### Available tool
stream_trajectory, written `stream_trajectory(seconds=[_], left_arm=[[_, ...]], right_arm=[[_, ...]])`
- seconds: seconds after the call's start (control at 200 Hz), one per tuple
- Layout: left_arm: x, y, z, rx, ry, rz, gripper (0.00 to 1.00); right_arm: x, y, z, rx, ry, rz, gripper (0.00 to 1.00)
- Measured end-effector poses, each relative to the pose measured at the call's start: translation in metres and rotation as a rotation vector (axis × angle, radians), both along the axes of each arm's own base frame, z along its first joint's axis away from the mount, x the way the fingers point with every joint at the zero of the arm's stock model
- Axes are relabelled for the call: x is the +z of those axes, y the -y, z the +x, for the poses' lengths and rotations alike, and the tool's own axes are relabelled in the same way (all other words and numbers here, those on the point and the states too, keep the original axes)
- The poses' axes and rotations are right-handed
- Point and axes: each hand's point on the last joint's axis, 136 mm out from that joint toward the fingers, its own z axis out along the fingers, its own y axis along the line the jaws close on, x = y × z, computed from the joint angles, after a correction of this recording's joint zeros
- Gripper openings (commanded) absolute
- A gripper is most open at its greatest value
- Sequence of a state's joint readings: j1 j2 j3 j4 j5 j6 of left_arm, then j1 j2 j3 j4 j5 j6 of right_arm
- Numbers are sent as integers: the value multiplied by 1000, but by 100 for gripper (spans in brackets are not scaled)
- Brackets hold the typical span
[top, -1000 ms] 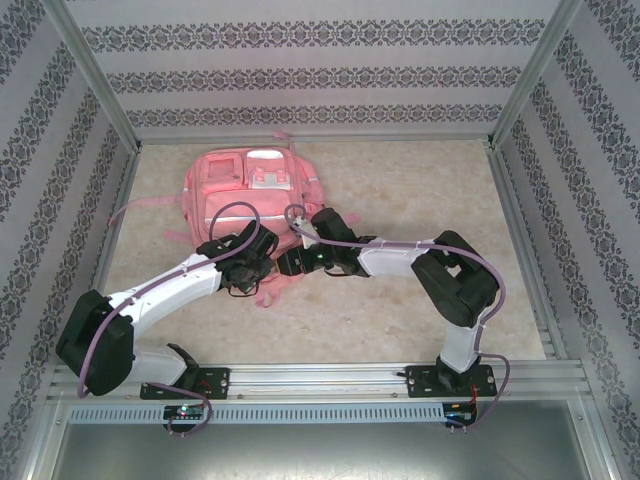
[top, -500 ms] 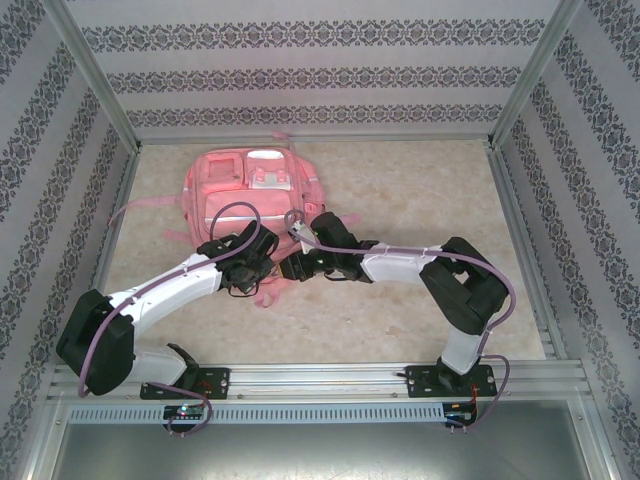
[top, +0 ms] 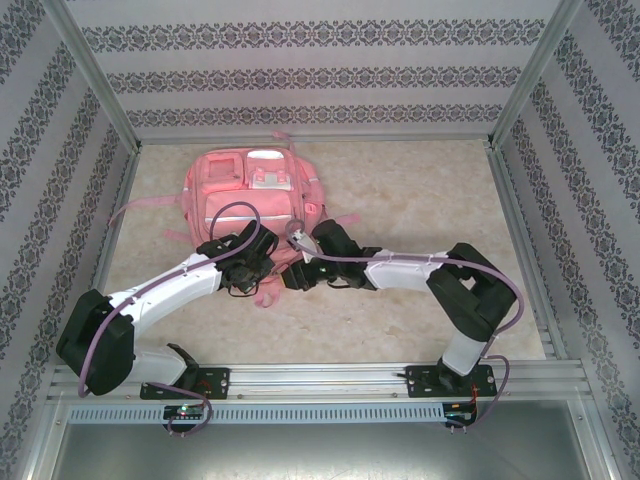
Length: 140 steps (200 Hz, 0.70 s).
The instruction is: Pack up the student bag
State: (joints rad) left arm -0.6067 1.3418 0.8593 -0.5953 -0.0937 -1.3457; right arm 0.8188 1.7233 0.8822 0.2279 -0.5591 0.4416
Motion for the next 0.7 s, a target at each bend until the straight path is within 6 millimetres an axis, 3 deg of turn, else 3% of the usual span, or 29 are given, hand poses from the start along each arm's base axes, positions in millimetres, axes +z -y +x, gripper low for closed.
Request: stream_trajectory(seconds=[0.155,0.27,0.335,0.475,0.699], left_arm=[[0,0,0,-3,0,1,14],[0,0,0,-3,-2,-1,14],[0,-1,0,-3,-4,-3,14],[0,0,0,-4,-5,-5,14],[0,0,0,-4,-5,-5,14]], right_arm=[[0,9,-12,-2,7,-15,29],[3,12,-10,-18,27,-23,34],[2,14,-7,-30,31,-26,40],[3,19,8,-67,34,-29,45],[3,9,36,-95,39,-19,46]])
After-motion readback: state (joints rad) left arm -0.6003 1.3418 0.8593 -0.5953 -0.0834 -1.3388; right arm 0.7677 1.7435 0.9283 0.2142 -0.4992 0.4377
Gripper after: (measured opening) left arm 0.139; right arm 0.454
